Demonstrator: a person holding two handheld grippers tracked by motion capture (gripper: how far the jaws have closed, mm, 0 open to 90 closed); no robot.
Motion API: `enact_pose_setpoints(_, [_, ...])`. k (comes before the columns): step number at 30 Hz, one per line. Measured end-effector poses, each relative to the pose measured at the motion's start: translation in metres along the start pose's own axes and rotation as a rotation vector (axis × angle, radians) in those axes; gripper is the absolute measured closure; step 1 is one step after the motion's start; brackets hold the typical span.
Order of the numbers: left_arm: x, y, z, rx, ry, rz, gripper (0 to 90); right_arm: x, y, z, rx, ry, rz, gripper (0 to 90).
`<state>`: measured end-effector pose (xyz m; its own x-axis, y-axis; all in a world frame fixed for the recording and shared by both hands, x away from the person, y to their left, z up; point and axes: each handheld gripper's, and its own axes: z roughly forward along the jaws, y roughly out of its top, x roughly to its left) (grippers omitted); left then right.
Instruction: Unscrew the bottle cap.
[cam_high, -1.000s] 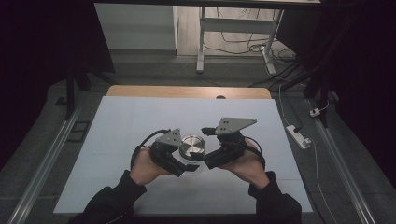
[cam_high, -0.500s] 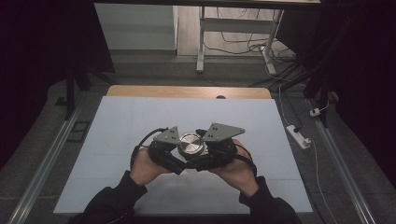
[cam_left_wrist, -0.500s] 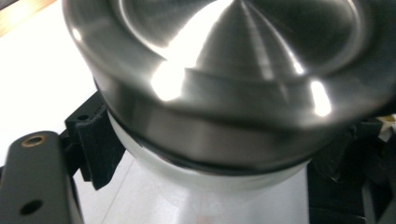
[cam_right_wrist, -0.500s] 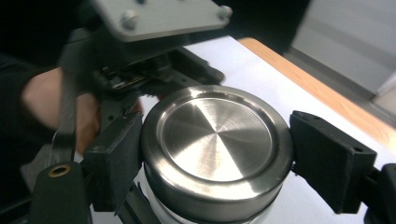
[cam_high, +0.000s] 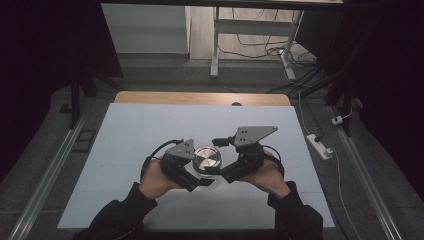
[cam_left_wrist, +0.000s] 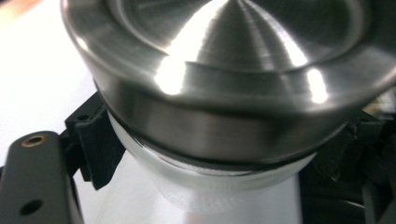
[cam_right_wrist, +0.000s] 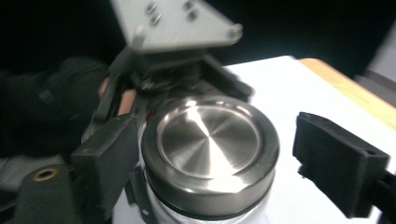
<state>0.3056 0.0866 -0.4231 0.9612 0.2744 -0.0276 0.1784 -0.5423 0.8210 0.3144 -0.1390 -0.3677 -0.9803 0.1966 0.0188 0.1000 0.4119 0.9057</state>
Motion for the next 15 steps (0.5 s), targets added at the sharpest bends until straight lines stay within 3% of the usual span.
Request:
enact_pose_setpoints(1, [0.001, -0.001, 0.0, 0.003, 0.02, -0.017, 15.9, 0.005, 0.004, 0.0, 0.007, -0.091, 0.025, 12.5])
enact_pose_setpoints(2, [0.002, -0.002, 0.0, 0.001, 0.039, -0.037, 15.9, 0.005, 0.004, 0.0, 0.007, -0.091, 0.025, 12.5])
enact_pose_setpoints(4, [0.004, -0.003, 0.001, 0.01, 0.076, -0.064, 15.9, 0.014, 0.007, 0.008, 0.045, -0.194, 0.063, 12.4])
enact_pose_setpoints(5, [0.005, -0.004, 0.002, 0.013, 0.093, -0.075, 15.9, 0.014, 0.007, 0.008, 0.045, -0.194, 0.063, 12.4])
enact_pose_setpoints(8, [0.006, -0.005, 0.004, 0.02, 0.119, -0.096, 15.9, 0.023, 0.004, 0.026, 0.11, -0.293, 0.114, 13.8])
enact_pose_setpoints(10, [0.005, -0.005, 0.005, 0.019, 0.115, -0.097, 15.9, 0.024, 0.003, 0.03, 0.118, -0.309, 0.119, 15.7])
enact_pose_setpoints(12, [0.005, -0.005, 0.006, 0.026, 0.106, -0.09, 15.9, 0.025, 0.001, 0.033, 0.122, -0.336, 0.08, 18.4])
enact_pose_setpoints(15, [0.007, -0.006, 0.004, 0.006, 0.044, -0.071, 15.9, 0.022, 0.0, 0.03, 0.119, -0.28, 0.042, 18.5])
